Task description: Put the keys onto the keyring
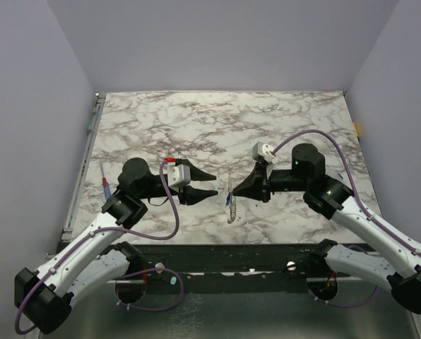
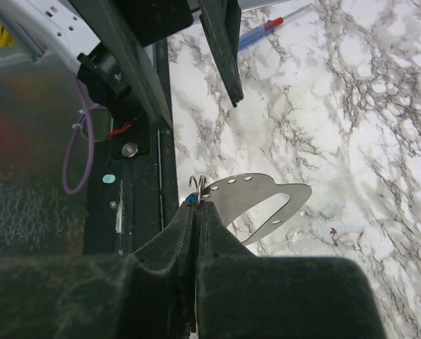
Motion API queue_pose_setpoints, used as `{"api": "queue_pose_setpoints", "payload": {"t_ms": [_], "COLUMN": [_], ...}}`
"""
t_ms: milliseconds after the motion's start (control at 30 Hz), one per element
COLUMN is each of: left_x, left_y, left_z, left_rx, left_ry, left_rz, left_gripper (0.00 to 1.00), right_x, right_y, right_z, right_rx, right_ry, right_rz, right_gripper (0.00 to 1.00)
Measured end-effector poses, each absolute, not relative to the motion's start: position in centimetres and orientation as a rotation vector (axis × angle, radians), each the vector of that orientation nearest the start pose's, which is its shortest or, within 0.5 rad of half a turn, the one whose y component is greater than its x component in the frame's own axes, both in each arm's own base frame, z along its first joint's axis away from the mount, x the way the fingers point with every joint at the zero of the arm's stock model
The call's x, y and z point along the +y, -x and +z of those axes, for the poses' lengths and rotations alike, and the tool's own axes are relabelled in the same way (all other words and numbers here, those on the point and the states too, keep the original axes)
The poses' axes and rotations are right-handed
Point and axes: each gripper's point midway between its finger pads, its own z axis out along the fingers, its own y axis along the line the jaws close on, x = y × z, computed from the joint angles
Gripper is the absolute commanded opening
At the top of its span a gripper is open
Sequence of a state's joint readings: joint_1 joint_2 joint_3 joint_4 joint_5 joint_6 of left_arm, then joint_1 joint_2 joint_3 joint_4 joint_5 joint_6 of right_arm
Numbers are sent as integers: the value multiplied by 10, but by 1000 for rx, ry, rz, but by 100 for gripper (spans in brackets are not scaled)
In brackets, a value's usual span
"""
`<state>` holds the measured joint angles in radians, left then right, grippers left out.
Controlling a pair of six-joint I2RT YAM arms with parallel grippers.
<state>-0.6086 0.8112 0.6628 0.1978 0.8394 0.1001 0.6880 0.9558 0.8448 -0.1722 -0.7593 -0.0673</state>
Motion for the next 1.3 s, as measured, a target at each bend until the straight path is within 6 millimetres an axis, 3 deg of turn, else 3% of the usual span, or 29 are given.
{"api": "queue_pose_setpoints", "payload": {"t_ms": [533,667,1133,1300], "left_x": [-287,-294,-299,-299], "left_y": [-151,-145,-147,-148], "left_z": [277,275,279,280], "left_rx": [1091,1076,1045,1040], "left_ry": [-1288,-1310,-1305,-1301], "left_rz": [-1119,-1142,-1115,-1111], "left_gripper": [41,34,27,15], "right_x": [287,288,289,290], "right_y": [-148,-149,-150,-150], "right_z": [280,280,277,275], "right_rx": [1453,1456,1465,1469], "right_ry": [1222,1223,1230,1234], "right_rz": [1183,1184,1195,1203], "right_gripper": [1,1,1,1]}}
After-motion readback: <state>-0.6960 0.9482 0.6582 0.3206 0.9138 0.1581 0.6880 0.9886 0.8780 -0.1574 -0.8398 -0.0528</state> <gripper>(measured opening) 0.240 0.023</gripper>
